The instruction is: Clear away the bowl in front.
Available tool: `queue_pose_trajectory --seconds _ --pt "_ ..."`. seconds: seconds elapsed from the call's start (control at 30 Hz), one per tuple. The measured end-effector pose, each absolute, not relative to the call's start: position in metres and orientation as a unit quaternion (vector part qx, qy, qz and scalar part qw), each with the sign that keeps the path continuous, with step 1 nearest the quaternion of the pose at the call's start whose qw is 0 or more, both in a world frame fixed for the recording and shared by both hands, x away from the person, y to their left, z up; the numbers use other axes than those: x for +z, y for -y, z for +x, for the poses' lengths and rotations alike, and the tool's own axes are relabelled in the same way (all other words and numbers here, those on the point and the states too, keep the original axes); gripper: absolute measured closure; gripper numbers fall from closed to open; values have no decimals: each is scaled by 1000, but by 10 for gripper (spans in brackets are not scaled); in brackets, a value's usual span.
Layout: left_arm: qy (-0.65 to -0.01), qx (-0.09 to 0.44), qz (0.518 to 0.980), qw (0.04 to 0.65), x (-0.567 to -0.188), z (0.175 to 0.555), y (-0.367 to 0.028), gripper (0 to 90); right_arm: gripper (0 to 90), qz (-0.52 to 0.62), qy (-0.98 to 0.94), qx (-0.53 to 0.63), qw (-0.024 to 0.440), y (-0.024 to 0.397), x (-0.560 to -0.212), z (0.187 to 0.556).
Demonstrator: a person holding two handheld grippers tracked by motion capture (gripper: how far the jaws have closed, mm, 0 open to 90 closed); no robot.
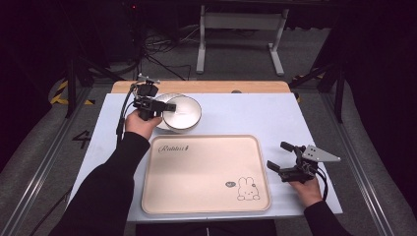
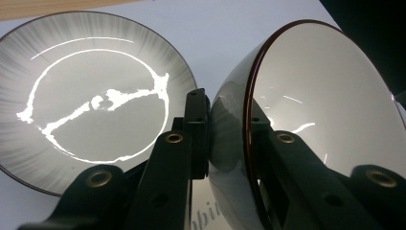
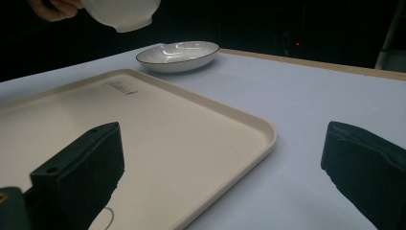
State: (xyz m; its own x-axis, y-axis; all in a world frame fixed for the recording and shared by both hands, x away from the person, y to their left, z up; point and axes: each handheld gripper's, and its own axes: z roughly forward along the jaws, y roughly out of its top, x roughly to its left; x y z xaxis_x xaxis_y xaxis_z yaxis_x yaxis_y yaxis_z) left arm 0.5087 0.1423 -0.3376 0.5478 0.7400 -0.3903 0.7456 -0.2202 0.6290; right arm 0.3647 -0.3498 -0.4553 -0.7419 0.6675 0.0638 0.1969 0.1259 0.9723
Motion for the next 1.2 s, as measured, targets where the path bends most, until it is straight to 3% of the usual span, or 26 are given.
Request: queue_pose_trajectory --seconds 0.77,1.2 --pt "-388 -34 825 410 -320 469 -114 794 15 298 -724 588 200 350 -455 365" --pt "-336 -53 861 378 -319 457 -94 795 15 298 -724 588 201 349 -455 365"
